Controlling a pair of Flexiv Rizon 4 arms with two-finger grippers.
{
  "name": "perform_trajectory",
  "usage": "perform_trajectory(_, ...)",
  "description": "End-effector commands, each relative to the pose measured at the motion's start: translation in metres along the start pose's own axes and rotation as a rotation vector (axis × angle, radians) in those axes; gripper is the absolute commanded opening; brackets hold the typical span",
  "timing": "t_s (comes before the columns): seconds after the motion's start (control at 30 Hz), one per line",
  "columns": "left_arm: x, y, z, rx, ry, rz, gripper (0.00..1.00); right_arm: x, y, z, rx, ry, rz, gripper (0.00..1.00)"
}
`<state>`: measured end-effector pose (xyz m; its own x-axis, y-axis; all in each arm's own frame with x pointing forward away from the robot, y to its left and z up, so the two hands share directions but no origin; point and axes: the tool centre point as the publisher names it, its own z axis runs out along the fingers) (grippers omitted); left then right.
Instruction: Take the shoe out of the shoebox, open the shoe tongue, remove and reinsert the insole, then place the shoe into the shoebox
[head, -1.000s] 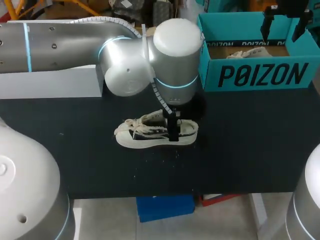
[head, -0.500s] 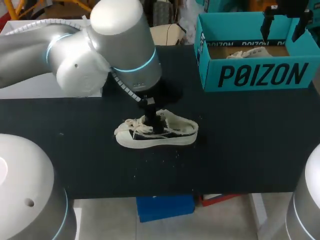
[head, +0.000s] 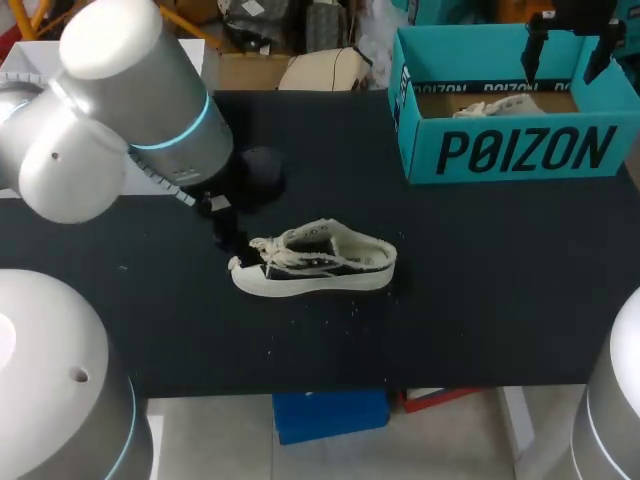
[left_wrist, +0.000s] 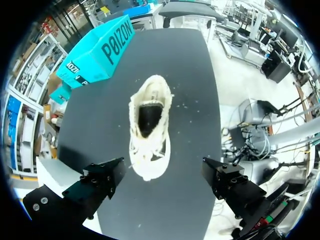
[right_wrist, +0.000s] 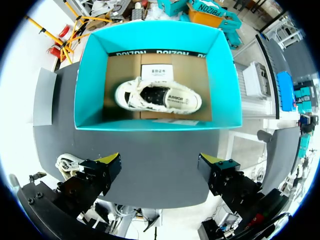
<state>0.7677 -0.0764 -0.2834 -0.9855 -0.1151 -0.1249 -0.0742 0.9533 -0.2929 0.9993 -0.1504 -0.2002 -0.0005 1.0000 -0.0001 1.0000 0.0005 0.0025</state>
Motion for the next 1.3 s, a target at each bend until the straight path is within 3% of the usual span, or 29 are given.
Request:
perform_trajectory(0.03,-0.006,0.034,-0.004,0.218,0.005,0.005,1.0,0.0,0.0,0.0,0.001,0.0,0.0,1.0)
perform_trajectory(0.2,-0.019,0.045,-0.005,0.215,0.009,0.018,1.0,0.0,0.0,0.0,0.001,0.0,0.0,1.0)
perform_trajectory(0.5,-0.019,0.045,-0.005,0.215,0.009,0.018,1.0,0.0,0.0,0.0,0.001,0.0,0.0,1.0)
perform_trajectory(0.57,-0.019,0.045,-0.005,0.215,0.009,0.018,1.0,0.03,0.005,-0.014,-0.094,0.04,-0.218,1.0)
perform_trajectory(0.63,-0.019,0.045,-0.005,0.215,0.009,0.018,1.0,0.054,-0.007,-0.02,-0.155,0.01,-0.473,1.0)
perform_trajectory(0.7,-0.019,0.045,-0.005,0.215,0.009,0.018,1.0,0.071,-0.028,-0.022,-0.2,0.023,-0.627,1.0)
perform_trajectory(0.8,-0.019,0.045,-0.005,0.215,0.009,0.018,1.0,0.092,-0.07,-0.009,-0.324,-0.175,-0.989,1.0)
perform_trajectory(1.3,-0.019,0.045,-0.005,0.215,0.009,0.018,1.0,0.092,-0.07,-0.009,-0.324,-0.175,-0.989,1.0)
